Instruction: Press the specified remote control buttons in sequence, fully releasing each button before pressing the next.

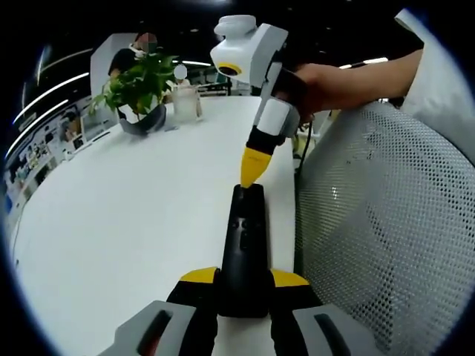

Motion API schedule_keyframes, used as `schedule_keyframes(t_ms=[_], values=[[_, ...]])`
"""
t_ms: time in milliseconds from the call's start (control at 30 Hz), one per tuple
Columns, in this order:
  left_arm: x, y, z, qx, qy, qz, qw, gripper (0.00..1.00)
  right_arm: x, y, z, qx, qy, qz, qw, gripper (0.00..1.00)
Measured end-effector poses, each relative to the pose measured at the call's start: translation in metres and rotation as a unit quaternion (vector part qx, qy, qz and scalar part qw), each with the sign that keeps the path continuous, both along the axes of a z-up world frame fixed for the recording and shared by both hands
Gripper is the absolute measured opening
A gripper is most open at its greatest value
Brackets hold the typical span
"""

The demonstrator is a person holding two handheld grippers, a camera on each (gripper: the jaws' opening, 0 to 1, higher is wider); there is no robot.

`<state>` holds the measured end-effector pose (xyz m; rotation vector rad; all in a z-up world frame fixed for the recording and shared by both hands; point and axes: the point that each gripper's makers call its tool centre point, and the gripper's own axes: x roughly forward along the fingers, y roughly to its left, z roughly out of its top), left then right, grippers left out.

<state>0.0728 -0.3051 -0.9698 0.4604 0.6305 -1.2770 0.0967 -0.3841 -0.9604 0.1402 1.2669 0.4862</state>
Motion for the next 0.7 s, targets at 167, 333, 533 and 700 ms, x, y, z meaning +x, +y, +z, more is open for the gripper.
schedule_keyframes(t_ms=[167,333,533,700], values=[[-0.0004,-0.0008,-0.0002,0.000,0.000,0.001,1.0000,0.25,-0.0020,0.0044,0.0016,0.007,-0.001,0.011,0.9999,0.00],[-0.0007,-0.0015,-0.0004,-0.001,-0.001,0.001,1.0000,0.25,-0.0066,0.0044,-0.0028,-0.007,0.006,0.026,0.9996,0.00],[-0.0016,-0.0025,-0.0009,-0.001,-0.004,-0.001,1.0000,0.25,-0.0080,0.0049,-0.0035,-0.018,-0.001,0.036,0.9992,0.00],[-0.0017,-0.0030,-0.0010,-0.002,-0.004,-0.002,1.0000,0.25,-0.0089,0.0061,-0.0040,-0.037,-0.013,0.057,0.9976,0.00]])
